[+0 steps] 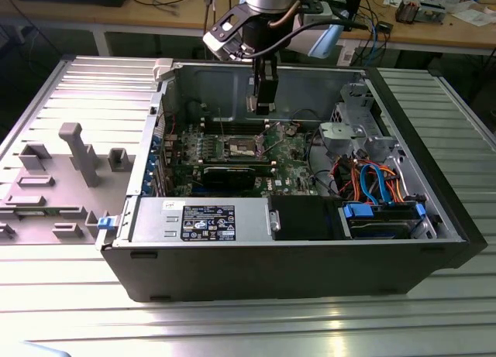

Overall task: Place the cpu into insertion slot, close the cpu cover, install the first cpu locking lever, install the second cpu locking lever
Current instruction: 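Place the cpu into insertion slot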

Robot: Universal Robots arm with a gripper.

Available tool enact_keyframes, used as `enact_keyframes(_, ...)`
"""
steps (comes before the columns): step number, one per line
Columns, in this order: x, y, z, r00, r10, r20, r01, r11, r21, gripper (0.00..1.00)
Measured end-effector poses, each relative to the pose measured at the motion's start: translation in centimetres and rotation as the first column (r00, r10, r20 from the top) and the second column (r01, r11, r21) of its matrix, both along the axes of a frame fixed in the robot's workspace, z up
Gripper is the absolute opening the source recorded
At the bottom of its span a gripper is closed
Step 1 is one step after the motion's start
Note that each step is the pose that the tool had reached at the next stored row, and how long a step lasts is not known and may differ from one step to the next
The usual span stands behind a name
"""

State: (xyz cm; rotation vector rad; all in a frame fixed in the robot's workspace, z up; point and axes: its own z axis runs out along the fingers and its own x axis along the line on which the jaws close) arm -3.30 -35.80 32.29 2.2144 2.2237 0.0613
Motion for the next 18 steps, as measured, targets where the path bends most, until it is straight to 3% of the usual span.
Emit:
enact_keyframes(7,-1.05,0.0,-0.96,1.0,-0.001,-0.0019,0.001,1.0,-0.0001,0.54)
enact_keyframes(18,-1.08,0.0,-1.14,1.0,-0.001,-0.0037,0.001,1.0,-0.0001,0.54)
